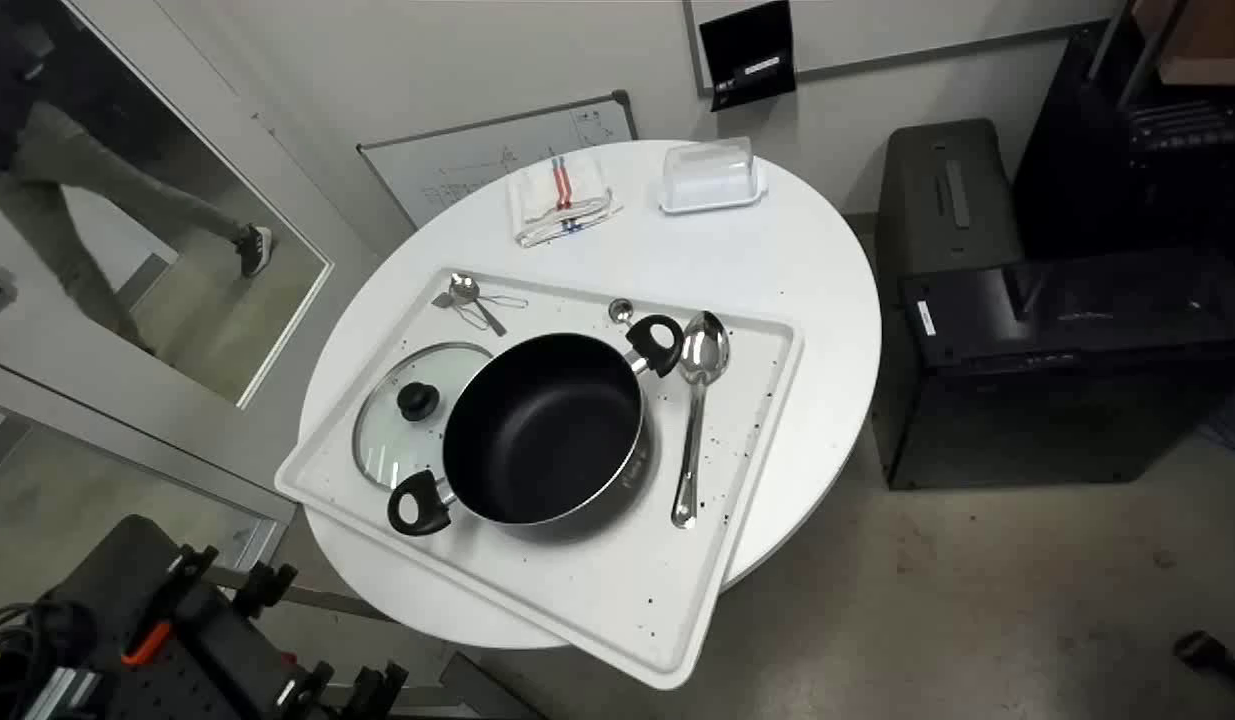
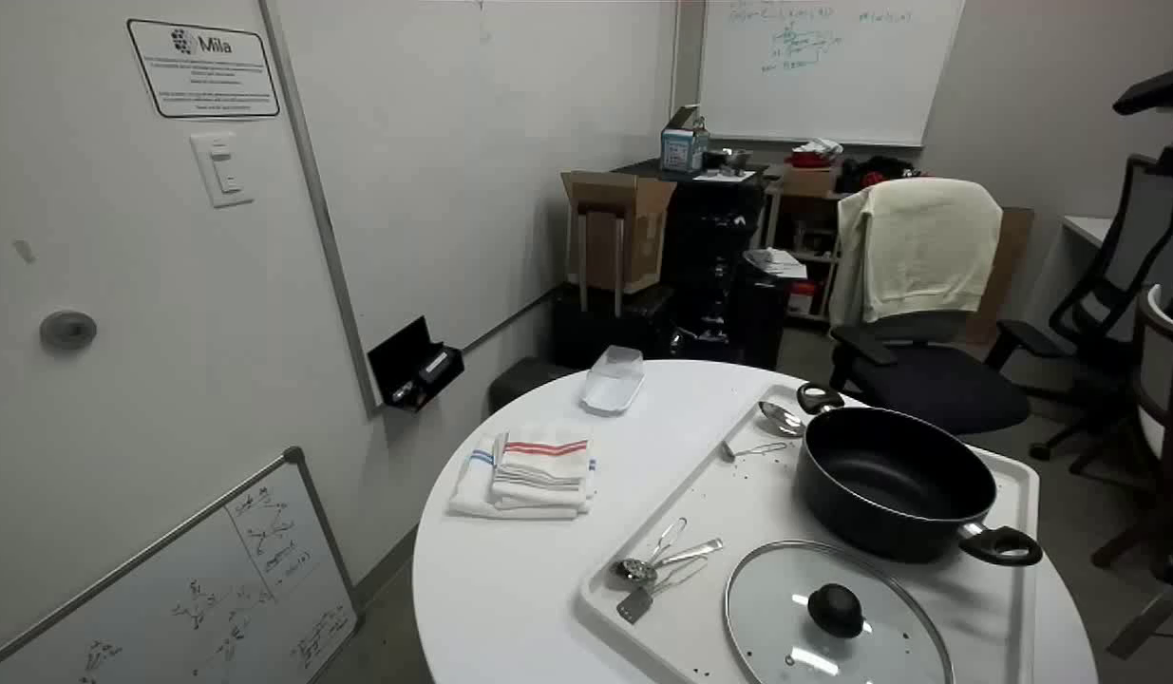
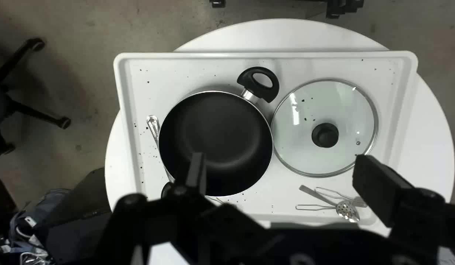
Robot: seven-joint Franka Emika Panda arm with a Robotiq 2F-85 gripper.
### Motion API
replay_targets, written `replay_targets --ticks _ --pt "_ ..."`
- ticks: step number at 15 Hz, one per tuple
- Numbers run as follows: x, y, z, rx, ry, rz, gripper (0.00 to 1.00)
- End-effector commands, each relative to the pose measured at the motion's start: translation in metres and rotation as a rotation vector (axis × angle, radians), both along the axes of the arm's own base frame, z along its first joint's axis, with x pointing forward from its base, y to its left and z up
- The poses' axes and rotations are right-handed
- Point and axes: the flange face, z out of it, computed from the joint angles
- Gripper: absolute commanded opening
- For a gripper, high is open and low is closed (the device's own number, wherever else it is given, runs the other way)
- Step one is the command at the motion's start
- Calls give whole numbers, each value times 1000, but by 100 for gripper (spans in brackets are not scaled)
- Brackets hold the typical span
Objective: Put the glass lid on the black pot.
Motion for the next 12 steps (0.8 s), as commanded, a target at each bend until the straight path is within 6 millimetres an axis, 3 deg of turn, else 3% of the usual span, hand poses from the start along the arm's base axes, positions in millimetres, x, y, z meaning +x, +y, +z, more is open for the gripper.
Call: replay_targets --ticks 1,12 --pt "0 0 1 0 1 0 100" --pt "3 2 -2 9 -5 14 100"
